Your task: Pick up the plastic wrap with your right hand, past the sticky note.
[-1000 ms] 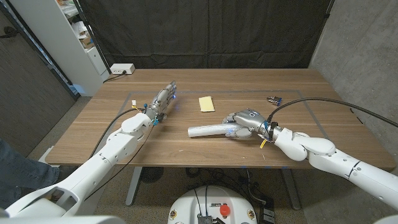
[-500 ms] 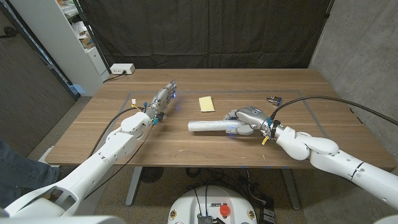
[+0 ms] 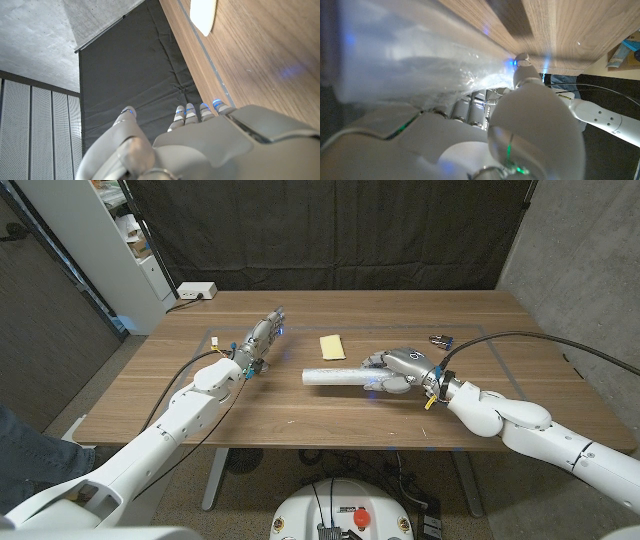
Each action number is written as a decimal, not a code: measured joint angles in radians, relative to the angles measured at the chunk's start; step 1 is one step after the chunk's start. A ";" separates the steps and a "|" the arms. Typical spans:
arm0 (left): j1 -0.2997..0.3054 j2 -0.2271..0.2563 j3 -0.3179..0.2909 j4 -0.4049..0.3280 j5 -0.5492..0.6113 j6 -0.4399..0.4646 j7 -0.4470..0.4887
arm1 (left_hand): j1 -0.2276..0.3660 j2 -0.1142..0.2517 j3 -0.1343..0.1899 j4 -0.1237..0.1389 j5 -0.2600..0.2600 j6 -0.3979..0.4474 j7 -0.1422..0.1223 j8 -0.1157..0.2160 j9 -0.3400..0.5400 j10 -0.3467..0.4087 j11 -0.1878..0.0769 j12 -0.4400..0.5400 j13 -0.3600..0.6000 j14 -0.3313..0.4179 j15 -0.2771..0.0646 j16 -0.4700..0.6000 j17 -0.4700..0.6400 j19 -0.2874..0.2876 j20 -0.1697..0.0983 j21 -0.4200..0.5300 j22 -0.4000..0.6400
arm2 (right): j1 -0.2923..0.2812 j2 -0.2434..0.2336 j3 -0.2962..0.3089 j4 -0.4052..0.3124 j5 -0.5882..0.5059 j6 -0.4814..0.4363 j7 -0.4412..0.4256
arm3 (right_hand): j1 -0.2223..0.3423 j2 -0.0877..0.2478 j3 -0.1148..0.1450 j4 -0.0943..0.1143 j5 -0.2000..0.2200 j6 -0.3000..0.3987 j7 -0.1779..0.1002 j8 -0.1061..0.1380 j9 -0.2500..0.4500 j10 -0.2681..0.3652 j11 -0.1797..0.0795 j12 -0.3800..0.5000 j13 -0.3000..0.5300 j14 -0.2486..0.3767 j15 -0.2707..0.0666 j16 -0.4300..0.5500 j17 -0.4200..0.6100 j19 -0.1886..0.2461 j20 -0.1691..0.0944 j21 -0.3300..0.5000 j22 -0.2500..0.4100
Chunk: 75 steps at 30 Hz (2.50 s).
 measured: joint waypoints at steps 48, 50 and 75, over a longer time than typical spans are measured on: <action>0.017 0.015 -0.007 -0.062 0.010 0.015 0.026 | 0.000 0.000 -0.001 -0.010 0.000 0.000 0.000 0.000 0.000 0.000 0.000 0.000 0.000 -0.007 0.001 0.000 0.000 0.000 0.000 0.000 0.000 | -0.035 -0.081 0.087 -0.123 0.069 -0.003 0.017 | -0.009 0.009 -0.013 0.008 -0.006 0.016 0.016 0.000 0.000 0.000 0.000 0.054 -0.011 0.023 -0.002 -0.040 0.030 0.000 0.000 0.000 0.000; 0.015 0.014 -0.007 -0.060 0.010 0.015 0.026 | 0.000 0.000 0.000 -0.011 0.000 0.000 0.000 0.000 0.000 0.000 0.000 0.000 0.000 -0.007 0.001 0.000 0.000 0.000 0.000 0.000 0.000 | -0.037 -0.083 0.091 -0.126 0.080 -0.003 0.017 | -0.009 0.009 -0.014 0.007 -0.006 0.016 0.016 0.000 0.000 0.000 0.000 0.055 -0.010 0.023 -0.002 -0.043 0.032 0.000 0.000 0.000 0.000; 0.003 0.012 -0.007 -0.039 0.006 0.006 0.009 | -0.004 0.004 -0.004 -0.015 0.000 0.000 0.000 0.000 0.000 0.000 0.000 0.000 0.000 -0.007 0.001 0.000 0.000 0.000 0.000 0.000 0.000 | -0.047 -0.081 0.125 -0.151 0.147 -0.010 0.017 | -0.009 0.009 -0.021 0.009 -0.008 0.027 0.027 0.000 0.000 0.007 0.007 0.074 -0.023 0.041 -0.009 -0.058 0.048 0.005 0.005 0.000 0.000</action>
